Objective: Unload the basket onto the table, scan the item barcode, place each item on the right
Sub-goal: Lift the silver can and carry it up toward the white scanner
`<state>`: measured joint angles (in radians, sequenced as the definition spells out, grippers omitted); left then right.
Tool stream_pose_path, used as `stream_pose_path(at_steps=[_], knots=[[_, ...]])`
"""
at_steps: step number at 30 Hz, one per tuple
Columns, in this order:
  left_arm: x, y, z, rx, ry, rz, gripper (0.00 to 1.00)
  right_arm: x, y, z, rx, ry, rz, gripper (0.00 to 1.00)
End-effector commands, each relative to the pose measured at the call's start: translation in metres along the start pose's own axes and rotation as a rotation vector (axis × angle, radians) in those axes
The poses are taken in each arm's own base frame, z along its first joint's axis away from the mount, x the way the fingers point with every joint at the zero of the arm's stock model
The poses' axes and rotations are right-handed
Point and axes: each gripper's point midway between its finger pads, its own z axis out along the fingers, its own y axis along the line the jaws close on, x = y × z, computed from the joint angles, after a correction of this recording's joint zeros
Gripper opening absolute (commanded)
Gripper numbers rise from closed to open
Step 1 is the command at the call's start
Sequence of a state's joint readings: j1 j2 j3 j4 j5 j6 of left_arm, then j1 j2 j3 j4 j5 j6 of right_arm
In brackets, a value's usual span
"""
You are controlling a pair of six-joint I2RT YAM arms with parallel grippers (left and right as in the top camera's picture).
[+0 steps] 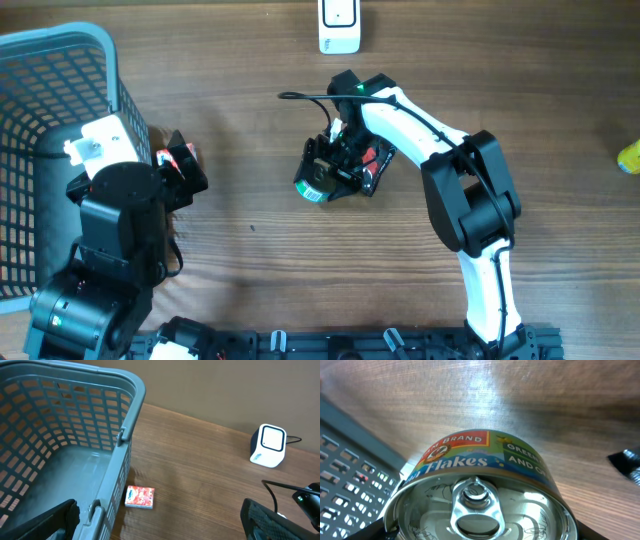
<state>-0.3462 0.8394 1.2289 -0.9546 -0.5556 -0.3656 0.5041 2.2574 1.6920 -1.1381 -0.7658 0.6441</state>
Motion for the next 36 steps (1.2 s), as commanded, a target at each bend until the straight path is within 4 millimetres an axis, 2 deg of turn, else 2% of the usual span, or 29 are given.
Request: stream_pose_path(at_steps=[1, 9, 16, 20, 27, 31, 36], knots=[[-0.003, 0.001, -0.002, -0.005, -0.010, -0.014, 1.00, 0.009, 0.001, 0.002, -0.028, 0.058, -0.012, 0.77], [-0.002, 0.001, -0.002, -0.005, -0.010, -0.014, 1.00, 0.018, 0.000, 0.002, -0.034, 0.096, -0.016, 0.76], [-0.002, 0.001, -0.002, -0.005, -0.010, -0.014, 1.00, 0.017, 0.000, 0.002, -0.035, 0.094, -0.024, 0.76], [-0.002, 0.000, -0.002, -0.002, -0.008, -0.015, 1.00, 0.012, 0.004, 0.002, -0.048, 0.074, -0.064, 0.73], [-0.002, 0.000, -0.002, -0.002, -0.009, -0.015, 1.00, -0.020, 0.017, 0.002, -0.072, -0.063, -0.232, 0.73], [-0.002, 0.000, -0.002, -0.002, -0.009, -0.015, 1.00, -0.052, 0.014, -0.003, 0.001, -0.211, -0.295, 0.73], [-0.002, 0.000, -0.001, -0.002, -0.008, -0.014, 1.00, -0.078, 0.015, -0.010, 0.058, -0.339, -0.364, 0.73]])
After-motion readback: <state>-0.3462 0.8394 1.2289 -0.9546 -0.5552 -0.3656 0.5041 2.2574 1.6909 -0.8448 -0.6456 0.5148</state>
